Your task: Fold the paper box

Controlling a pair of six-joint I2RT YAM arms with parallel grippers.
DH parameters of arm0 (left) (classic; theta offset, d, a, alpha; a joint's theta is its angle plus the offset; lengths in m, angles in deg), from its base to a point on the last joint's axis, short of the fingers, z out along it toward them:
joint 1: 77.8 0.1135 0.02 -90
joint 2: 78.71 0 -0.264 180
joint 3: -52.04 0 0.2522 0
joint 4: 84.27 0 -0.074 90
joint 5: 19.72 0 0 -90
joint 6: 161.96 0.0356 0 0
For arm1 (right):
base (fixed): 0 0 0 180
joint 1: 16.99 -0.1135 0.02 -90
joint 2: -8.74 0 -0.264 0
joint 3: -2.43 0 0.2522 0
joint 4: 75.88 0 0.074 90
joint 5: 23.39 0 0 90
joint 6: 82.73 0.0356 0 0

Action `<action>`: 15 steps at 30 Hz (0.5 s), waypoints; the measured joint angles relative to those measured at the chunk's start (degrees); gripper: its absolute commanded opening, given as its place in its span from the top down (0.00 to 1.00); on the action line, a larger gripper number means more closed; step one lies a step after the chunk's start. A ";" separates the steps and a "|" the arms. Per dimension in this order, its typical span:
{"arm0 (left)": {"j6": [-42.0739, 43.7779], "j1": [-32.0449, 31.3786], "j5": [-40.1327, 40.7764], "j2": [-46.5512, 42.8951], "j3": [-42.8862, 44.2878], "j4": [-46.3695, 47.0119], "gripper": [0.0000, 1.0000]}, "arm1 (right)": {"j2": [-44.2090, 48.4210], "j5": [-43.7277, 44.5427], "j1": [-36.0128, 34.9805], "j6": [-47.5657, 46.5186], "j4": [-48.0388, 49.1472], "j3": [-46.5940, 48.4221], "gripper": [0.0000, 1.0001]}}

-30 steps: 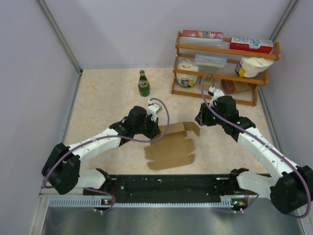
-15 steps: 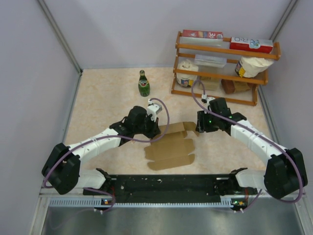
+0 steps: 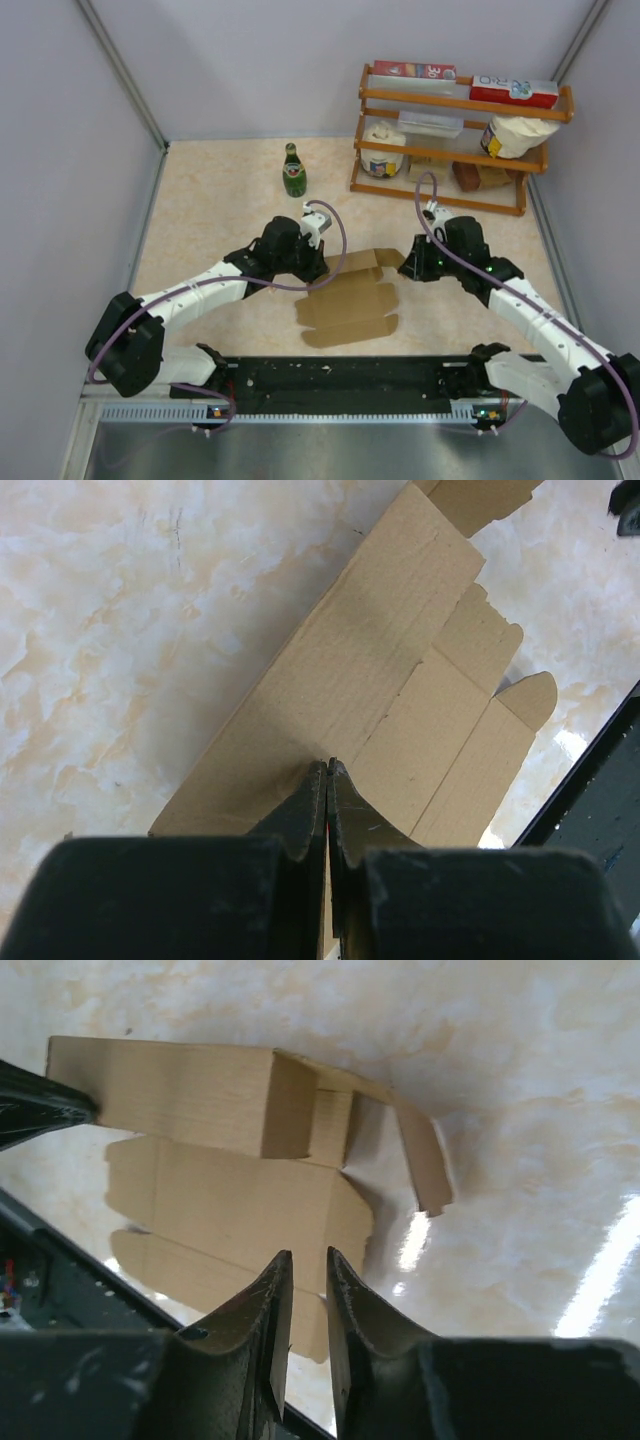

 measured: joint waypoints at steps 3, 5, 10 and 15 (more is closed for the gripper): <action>-0.04 0.00 -0.04 0.00 0.00 0.00 1.00 | 0.92 -4.72 -0.13 3.21 5.01 -4.50 0.92; -0.04 0.00 -0.04 0.00 0.00 0.00 1.00 | -0.98 -6.29 -0.63 4.55 6.93 -6.32 0.94; -0.04 0.00 -0.02 -0.02 0.00 0.00 1.00 | -7.87 -6.45 -2.54 6.27 11.15 -9.33 0.98; -0.04 0.00 -0.02 -0.37 0.00 -0.02 1.00 | -12.02 -4.57 -3.26 6.84 14.58 -9.51 0.99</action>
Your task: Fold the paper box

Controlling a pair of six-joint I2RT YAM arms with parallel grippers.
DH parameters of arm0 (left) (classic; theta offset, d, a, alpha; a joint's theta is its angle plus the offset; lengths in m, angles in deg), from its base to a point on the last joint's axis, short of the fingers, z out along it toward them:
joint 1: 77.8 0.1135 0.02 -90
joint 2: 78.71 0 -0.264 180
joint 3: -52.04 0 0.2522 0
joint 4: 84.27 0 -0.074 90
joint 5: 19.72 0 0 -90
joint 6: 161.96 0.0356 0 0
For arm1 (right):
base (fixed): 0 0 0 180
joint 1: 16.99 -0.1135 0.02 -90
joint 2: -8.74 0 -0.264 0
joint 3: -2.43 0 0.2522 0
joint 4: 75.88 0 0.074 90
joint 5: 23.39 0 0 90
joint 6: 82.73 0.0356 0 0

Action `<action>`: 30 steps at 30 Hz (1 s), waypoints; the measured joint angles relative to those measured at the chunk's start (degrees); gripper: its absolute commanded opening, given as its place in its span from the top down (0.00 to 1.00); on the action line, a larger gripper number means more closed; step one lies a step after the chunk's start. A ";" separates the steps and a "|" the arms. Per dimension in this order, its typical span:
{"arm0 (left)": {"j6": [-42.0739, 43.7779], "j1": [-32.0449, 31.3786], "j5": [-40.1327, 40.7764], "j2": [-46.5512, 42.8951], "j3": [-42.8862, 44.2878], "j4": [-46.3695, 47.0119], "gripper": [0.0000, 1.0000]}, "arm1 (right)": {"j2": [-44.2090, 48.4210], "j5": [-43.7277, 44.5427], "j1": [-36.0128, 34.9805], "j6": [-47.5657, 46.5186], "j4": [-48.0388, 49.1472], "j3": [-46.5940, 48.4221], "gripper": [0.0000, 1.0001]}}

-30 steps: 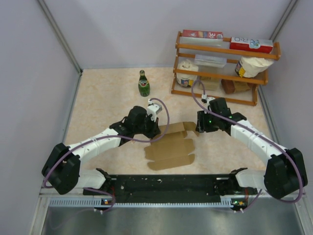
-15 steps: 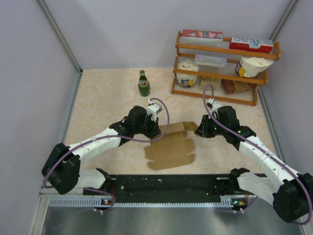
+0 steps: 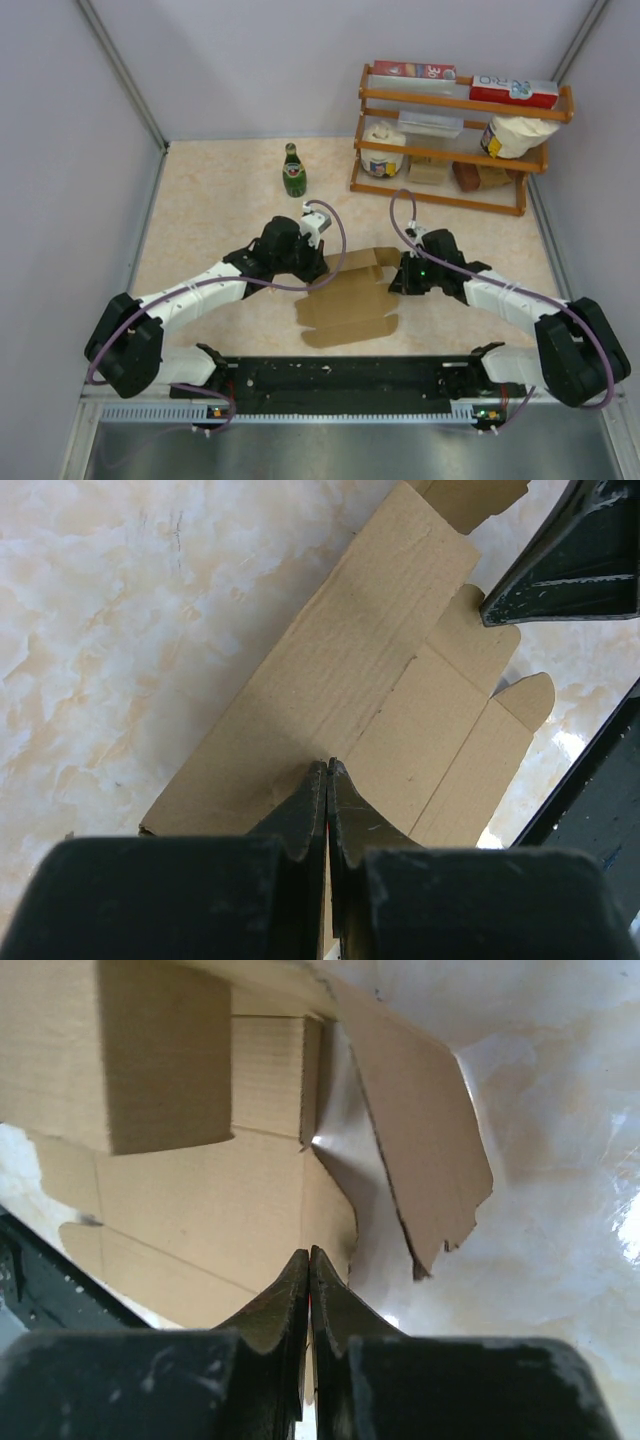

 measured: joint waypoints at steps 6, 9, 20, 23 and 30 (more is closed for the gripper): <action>0.00 0.00 0.00 0.00 0.00 -0.02 1.00 | -5.11 4.96 -2.03 -0.17 1.16 0.00 0.99; 0.00 0.00 0.00 0.00 0.00 -0.02 1.00 | -6.91 6.67 -2.99 -0.15 1.36 0.35 1.00; 0.00 0.00 0.00 0.00 0.00 -0.02 1.00 | -8.68 10.32 -5.53 -0.07 1.53 2.29 0.96; -0.02 0.00 0.00 0.00 0.00 -0.02 1.00 | -8.17 10.67 -5.53 -0.13 1.09 2.29 0.82; 0.00 0.00 0.02 0.00 0.00 -0.02 1.00 | 0.13 12.87 -5.53 -3.69 -7.74 4.92 0.65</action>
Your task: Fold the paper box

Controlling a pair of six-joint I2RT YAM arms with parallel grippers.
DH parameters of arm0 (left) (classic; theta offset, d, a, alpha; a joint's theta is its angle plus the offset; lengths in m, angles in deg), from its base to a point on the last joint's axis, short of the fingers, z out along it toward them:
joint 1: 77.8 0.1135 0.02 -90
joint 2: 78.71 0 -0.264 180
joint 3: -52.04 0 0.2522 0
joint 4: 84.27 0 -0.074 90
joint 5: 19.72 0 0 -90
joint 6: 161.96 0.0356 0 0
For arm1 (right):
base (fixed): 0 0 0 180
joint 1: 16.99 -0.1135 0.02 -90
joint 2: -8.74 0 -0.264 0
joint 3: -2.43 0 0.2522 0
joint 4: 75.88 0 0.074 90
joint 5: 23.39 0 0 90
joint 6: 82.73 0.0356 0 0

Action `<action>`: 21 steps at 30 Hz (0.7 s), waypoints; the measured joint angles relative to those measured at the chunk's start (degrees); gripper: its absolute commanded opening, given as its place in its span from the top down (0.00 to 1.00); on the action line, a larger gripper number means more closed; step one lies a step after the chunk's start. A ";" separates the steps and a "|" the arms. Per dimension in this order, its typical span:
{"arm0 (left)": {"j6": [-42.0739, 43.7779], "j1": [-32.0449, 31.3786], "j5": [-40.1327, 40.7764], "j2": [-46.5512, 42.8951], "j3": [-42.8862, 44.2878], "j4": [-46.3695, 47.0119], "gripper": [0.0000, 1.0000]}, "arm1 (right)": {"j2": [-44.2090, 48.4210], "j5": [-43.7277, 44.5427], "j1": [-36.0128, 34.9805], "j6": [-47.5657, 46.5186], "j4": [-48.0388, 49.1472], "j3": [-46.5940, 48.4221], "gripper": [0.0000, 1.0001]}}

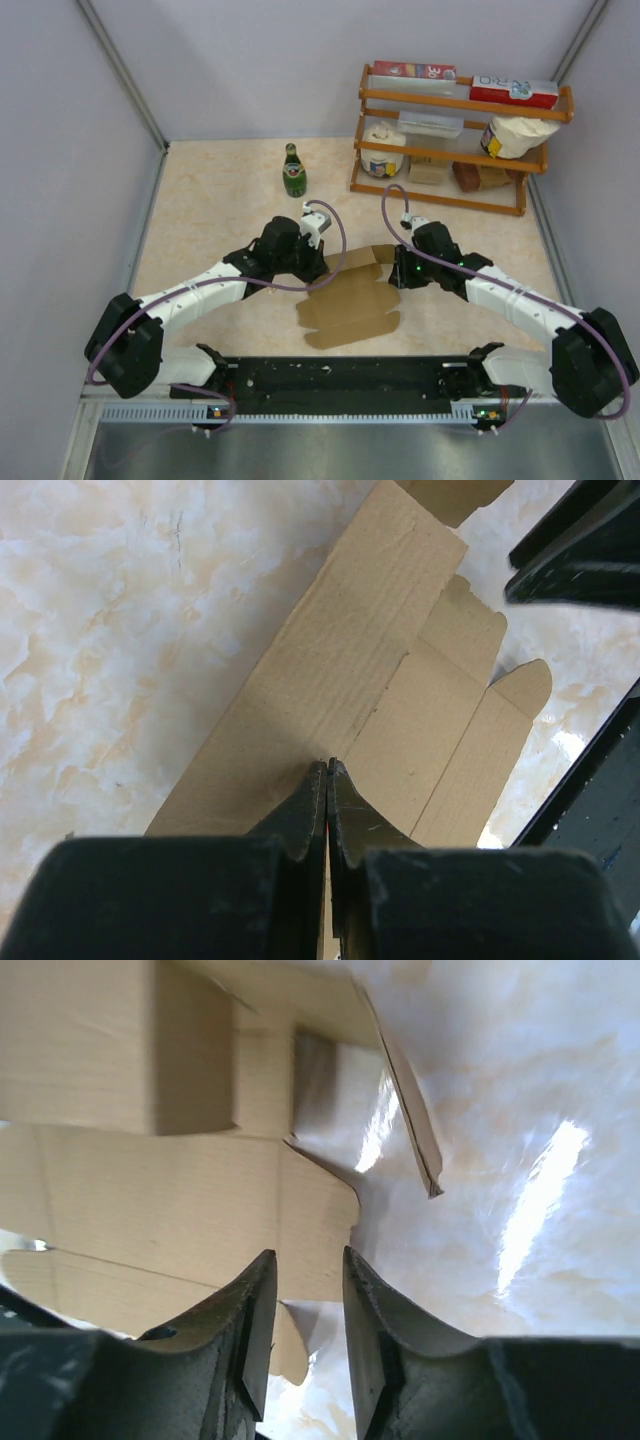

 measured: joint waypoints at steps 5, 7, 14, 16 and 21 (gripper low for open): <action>0.00 0.00 0.00 -0.22 0.00 -0.02 1.00 | 4.98 2.62 0.07 -3.45 -5.60 9.09 0.60; 0.00 0.00 0.00 -0.50 0.00 -0.02 1.00 | 5.35 3.87 0.17 -4.59 -7.43 12.81 0.58; 0.02 0.00 0.00 -0.76 0.00 -0.04 1.00 | 1.73 8.85 1.11 -7.93 -13.20 19.43 0.54; 0.02 0.00 0.00 -0.79 0.00 -0.09 1.00 | -0.15 9.22 1.75 -8.66 -14.64 19.52 0.54; 0.00 0.00 0.00 -1.07 0.00 -0.20 1.00 | -3.89 8.98 2.56 -10.21 -16.15 19.54 0.56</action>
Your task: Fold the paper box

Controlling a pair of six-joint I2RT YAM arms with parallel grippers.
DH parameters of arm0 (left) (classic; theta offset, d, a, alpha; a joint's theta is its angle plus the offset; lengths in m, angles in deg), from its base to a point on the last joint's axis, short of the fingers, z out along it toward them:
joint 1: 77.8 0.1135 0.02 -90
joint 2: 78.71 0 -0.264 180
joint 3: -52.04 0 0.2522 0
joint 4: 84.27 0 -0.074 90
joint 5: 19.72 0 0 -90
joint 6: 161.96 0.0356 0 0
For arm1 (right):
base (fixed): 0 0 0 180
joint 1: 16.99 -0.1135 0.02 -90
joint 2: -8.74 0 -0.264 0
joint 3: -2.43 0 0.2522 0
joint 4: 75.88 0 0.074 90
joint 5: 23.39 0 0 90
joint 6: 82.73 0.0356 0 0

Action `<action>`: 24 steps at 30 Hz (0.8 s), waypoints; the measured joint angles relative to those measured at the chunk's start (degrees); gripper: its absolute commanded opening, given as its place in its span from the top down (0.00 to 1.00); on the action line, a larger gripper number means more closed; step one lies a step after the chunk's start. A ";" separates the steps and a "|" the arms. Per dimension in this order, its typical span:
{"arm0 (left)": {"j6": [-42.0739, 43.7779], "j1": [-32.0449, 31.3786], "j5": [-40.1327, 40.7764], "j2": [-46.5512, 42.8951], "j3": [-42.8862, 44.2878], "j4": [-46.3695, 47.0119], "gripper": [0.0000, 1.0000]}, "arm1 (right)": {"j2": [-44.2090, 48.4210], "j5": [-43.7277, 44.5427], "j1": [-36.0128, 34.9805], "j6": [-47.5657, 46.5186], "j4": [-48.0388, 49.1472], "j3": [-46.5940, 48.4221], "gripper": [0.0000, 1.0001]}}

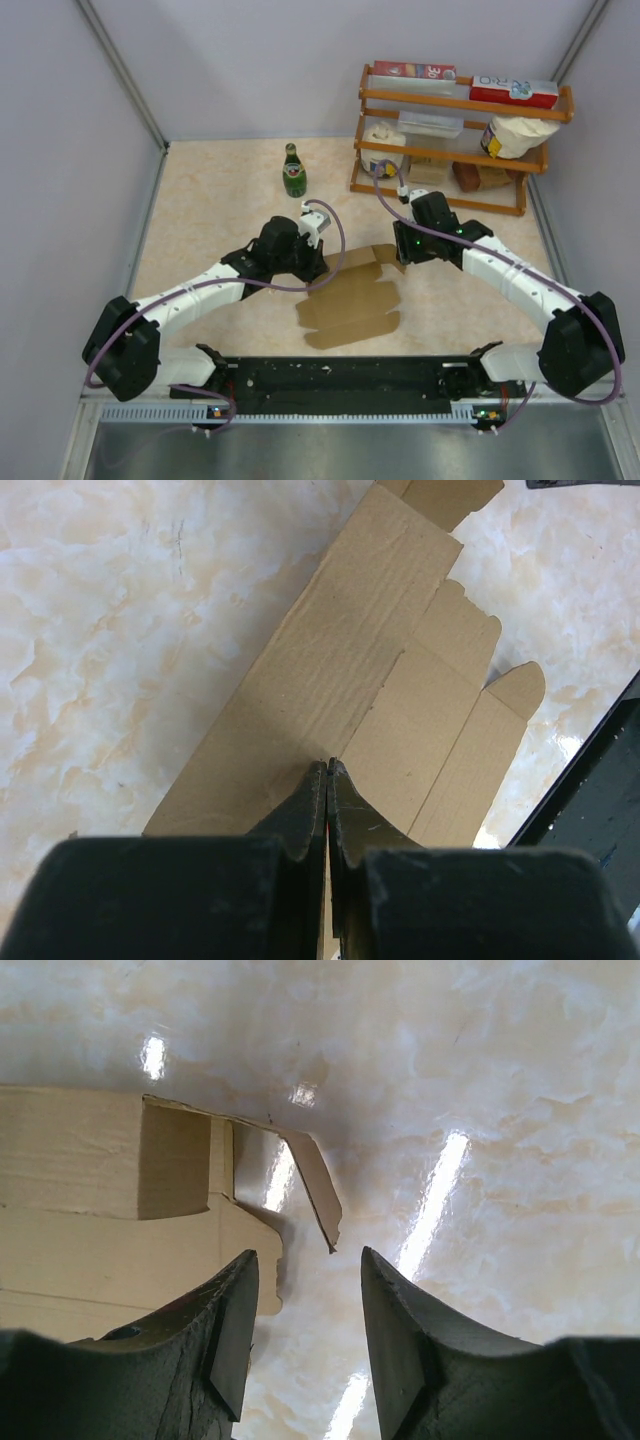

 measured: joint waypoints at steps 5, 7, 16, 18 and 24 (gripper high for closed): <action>0.00 0.00 0.00 -0.02 0.00 -0.20 1.00 | -2.36 -0.39 0.28 -1.16 0.50 -0.02 0.64; 0.00 0.00 0.00 -0.04 0.00 -0.22 1.00 | -3.17 -0.68 0.66 -1.42 1.01 -0.02 0.66; 0.00 0.00 0.00 -0.04 0.00 -0.24 1.00 | -5.84 -2.84 1.25 -1.53 3.30 -0.79 0.81; 0.00 0.00 0.02 -0.04 0.00 -0.24 1.00 | -5.79 -3.28 1.25 -1.16 3.96 -1.07 0.85; 0.00 0.00 0.00 -0.04 0.00 -0.26 1.00 | -5.33 -4.13 1.27 -0.02 5.27 -2.73 0.95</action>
